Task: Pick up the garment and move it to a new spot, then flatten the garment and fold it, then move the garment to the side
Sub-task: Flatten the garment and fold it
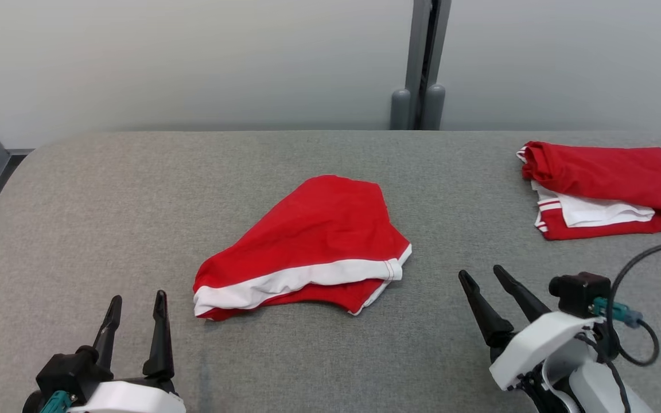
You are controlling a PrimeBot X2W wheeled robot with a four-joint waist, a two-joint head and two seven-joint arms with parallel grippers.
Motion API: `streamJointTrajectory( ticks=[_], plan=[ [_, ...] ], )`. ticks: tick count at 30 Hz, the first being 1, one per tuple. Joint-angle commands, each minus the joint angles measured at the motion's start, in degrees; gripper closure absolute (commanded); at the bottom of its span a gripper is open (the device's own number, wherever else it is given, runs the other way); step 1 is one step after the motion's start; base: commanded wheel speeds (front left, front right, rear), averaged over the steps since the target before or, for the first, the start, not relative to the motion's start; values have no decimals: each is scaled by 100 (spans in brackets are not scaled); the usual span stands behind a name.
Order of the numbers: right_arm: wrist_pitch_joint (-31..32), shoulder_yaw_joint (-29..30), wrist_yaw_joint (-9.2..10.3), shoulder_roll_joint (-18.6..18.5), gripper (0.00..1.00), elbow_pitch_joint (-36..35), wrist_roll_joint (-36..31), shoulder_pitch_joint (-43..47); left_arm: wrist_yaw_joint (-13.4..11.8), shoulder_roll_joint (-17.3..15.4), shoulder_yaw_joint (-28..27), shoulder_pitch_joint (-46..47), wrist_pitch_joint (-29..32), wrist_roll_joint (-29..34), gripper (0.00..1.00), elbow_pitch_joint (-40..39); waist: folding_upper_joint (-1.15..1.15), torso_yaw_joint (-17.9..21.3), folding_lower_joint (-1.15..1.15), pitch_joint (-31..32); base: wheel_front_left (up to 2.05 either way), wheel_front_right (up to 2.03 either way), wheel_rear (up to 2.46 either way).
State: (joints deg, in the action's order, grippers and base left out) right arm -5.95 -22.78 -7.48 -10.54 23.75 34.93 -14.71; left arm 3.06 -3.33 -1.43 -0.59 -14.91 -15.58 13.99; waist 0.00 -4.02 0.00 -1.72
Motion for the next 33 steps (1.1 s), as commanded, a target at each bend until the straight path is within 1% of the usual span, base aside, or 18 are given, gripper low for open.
streamJointTrajectory(
  ticks=[1,7,11,18,26,27,28,29,30,31,33],
  plan=[
    [141,-83,-4,24,0,173,94,-184,47,-19,1,142,-25,55,0,30,0,-159,0,-48,0,0,0],
    [696,-349,-4,232,0,956,588,-744,98,15,-2,188,-25,52,0,90,0,-474,0,-113,0,0,0],
    [960,-483,-4,293,0,1390,892,-1035,124,25,52,258,-25,9,0,139,0,-653,0,-173,0,0,0],
    [1171,-631,-4,368,0,2030,1251,-1451,94,31,96,349,-25,-91,0,154,0,-866,0,-319,0,0,0],
    [1217,-791,-4,389,0,2441,1482,-1704,57,33,139,399,-25,-151,0,127,0,-996,0,-432,0,0,0],
    [1218,-817,-4,388,9,2489,1504,-1735,53,32,145,410,-25,-154,0,121,0,-1010,0,-443,0,0,0],
    [1202,-837,-4,388,35,2518,1524,-1770,51,33,148,417,-25,-151,0,119,0,-1022,0,-453,0,0,0],
    [1179,-856,-4,394,57,2558,1549,-1801,45,34,149,421,-25,-151,0,117,0,-1032,0,-462,0,0,0],
    [1155,-870,-4,403,73,2592,1571,-1816,41,33,141,424,-25,-147,0,114,0,-1040,0,-470,0,0,0],
    [1136,-895,-4,408,100,2619,1592,-1829,43,32,129,425,-25,-139,0,111,0,-1045,0,-479,0,0,0],
    [1084,-956,-4,414,100,2637,1629,-1869,47,33,111,428,-25,-125,0,111,0,-1045,0,-491,0,0,0]
  ],
)
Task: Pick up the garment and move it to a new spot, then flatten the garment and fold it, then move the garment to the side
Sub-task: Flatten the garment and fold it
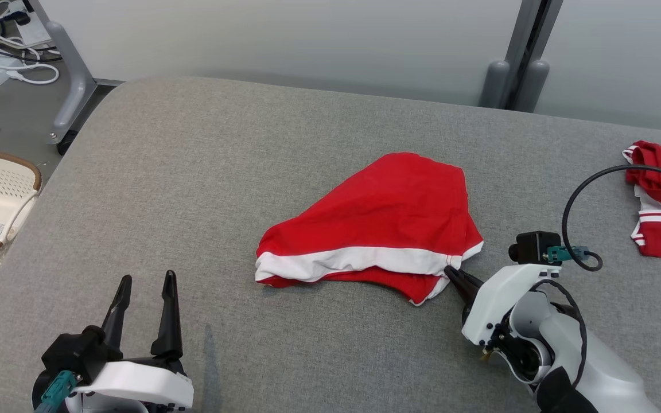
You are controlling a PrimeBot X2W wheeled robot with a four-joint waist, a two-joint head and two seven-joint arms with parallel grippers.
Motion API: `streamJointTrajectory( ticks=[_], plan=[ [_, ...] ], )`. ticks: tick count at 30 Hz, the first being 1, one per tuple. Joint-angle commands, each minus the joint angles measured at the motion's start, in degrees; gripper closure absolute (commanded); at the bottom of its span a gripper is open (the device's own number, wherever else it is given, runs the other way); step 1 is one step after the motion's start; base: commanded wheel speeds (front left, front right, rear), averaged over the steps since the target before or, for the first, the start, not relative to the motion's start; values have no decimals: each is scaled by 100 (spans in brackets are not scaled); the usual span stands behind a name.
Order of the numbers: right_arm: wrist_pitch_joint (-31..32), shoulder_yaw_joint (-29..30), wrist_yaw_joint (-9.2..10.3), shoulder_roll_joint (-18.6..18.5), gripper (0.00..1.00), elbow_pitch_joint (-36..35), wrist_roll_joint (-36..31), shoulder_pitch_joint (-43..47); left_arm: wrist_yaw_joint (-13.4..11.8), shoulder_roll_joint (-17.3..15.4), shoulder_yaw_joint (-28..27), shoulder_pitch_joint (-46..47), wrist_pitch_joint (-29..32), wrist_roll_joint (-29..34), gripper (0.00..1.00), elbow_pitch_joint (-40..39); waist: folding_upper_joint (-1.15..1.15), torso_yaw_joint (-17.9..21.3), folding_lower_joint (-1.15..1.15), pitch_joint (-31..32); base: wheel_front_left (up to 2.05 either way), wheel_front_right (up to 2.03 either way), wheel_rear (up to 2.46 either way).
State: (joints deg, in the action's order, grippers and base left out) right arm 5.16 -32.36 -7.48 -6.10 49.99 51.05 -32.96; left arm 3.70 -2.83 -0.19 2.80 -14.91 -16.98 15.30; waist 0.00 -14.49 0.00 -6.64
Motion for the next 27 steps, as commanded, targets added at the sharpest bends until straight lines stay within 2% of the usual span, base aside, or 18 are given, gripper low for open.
streamJointTrajectory(
  ticks=[1,12,18,27],
  plan=[
    [-44,-28,-4,-26,100,18,45,-65,-19,-16,-19,92,-25,18,0,-16,0,5,0,-1,0,0,0],
    [-578,-209,-4,-168,100,-251,327,-87,-22,-17,-21,-19,-25,46,0,37,0,170,0,146,0,0,0],
    [-886,-109,-4,-531,100,-646,577,209,20,-16,28,-110,-25,48,0,132,0,381,0,313,0,0,0],
    [-838,-50,-4,-907,100,-970,665,695,44,-19,79,-170,-25,68,0,225,0,711,0,437,0,0,0]
  ],
)
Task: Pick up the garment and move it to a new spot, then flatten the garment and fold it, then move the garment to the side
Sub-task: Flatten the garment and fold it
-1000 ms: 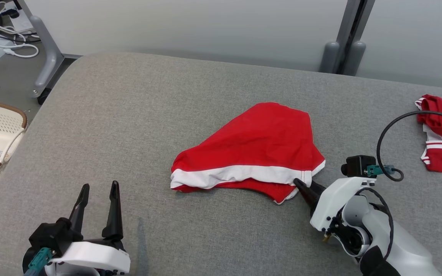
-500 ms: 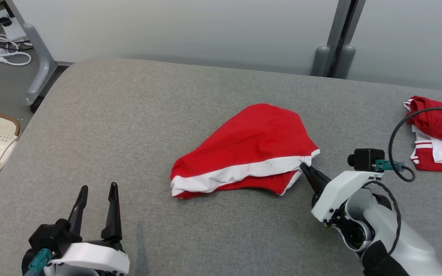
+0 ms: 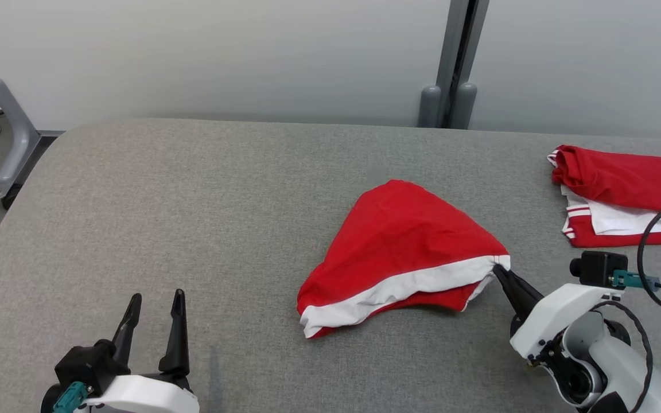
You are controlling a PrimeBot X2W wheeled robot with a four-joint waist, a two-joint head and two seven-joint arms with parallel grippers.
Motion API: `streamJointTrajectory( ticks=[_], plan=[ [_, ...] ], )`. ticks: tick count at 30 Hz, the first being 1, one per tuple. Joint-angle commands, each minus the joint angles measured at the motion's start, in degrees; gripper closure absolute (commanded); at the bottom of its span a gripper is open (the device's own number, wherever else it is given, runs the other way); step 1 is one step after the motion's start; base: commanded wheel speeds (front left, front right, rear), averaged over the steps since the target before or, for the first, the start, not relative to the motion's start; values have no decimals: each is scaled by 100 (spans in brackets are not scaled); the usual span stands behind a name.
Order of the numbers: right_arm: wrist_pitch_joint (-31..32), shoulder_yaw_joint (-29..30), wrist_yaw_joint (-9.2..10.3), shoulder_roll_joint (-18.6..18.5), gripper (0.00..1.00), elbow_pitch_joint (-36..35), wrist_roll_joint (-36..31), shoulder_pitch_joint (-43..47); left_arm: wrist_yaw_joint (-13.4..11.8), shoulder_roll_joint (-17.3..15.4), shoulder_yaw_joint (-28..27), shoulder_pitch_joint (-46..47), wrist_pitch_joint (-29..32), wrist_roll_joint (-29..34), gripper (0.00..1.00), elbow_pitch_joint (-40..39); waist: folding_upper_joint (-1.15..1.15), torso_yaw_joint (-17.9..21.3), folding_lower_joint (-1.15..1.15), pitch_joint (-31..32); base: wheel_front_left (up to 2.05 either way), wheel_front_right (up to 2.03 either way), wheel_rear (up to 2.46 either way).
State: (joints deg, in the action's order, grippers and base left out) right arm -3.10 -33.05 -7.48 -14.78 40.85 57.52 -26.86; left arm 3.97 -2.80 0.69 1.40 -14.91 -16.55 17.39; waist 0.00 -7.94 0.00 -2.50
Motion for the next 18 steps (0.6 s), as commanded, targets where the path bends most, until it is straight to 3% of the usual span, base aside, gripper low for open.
streamJointTrajectory(
  ticks=[1,11,12,14,15,18],
  plan=[
    [-12,19,-4,-39,100,-56,18,85,17,-22,-9,-30,-25,25,0,16,0,57,0,23,0,0,0],
    [46,170,-4,-87,100,-54,-19,568,46,-21,49,-42,-25,-14,0,163,0,213,0,105,0,0,0],
    [36,183,-4,-95,94,-31,-49,605,48,-21,57,-41,-25,-20,0,185,0,219,0,120,0,0,0],
    [-8,219,-4,-95,59,30,-116,656,54,-21,68,-46,-25,-24,0,227,0,226,0,147,0,0,0],
    [-36,246,-4,-88,4,51,-150,669,57,-21,67,-48,-25,-25,0,241,0,230,0,159,0,0,0],
    [-154,352,-4,-51,0,85,-238,711,61,-21,41,-53,-25,-8,0,254,0,249,0,196,0,0,0]
  ],
)
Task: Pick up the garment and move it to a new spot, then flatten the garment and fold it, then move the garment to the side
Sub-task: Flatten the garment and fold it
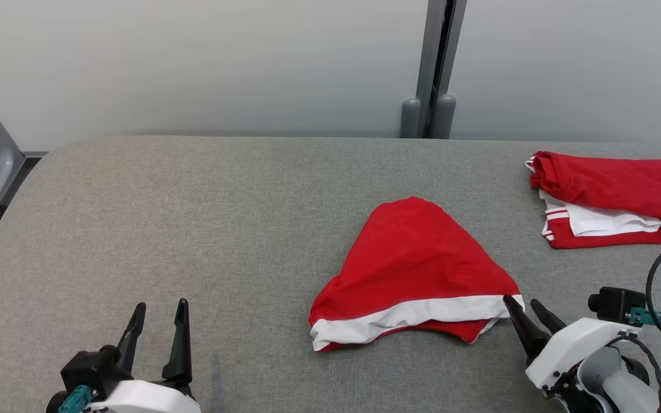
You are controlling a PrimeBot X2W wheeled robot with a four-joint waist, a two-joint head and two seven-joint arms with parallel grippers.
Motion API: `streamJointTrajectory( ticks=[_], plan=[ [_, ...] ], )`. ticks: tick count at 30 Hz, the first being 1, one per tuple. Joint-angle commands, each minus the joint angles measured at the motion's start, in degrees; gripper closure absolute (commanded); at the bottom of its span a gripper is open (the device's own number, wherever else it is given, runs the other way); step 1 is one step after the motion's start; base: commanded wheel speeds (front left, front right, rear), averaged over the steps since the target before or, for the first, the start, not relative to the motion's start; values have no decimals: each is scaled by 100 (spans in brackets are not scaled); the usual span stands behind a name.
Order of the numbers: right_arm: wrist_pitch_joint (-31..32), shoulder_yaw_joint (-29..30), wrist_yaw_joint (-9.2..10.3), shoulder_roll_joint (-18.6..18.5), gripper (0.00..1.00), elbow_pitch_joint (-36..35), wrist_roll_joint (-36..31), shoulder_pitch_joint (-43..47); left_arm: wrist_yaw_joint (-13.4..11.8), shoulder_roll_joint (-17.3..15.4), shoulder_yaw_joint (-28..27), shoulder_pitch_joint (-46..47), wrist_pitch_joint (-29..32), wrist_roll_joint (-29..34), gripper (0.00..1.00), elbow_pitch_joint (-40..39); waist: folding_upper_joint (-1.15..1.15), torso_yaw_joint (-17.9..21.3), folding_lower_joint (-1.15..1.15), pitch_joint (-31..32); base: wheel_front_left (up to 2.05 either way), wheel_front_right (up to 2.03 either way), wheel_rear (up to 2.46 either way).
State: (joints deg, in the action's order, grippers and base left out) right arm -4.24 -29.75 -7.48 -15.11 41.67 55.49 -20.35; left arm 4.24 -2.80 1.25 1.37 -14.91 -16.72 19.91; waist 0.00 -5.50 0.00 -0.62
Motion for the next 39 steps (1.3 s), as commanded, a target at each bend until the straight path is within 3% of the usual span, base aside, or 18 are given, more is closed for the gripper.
streamJointTrajectory(
  ticks=[1,8,17,27,39],
  plan=[
    [-101,72,-4,-12,0,-23,-53,69,35,-21,-23,-54,-25,14,0,0,0,15,0,21,0,0,0],
    [-522,391,-4,-46,0,-225,-312,200,30,-21,-34,-61,-25,31,0,-88,0,125,0,131,0,0,0],
    [-1070,1189,-4,26,0,-1138,-1069,760,-50,-21,-184,-179,-25,52,0,-431,0,374,0,227,0,0,0],
    [-1094,2345,-4,655,0,-2094,-2128,1694,-86,-21,-151,-282,-25,-51,0,-533,0,483,0,196,0,0,0],
    [-1075,2605,-4,913,0,-2304,-2519,1874,-92,-21,-134,-209,-25,-18,0,-487,0,445,0,185,0,0,0]
  ],
)
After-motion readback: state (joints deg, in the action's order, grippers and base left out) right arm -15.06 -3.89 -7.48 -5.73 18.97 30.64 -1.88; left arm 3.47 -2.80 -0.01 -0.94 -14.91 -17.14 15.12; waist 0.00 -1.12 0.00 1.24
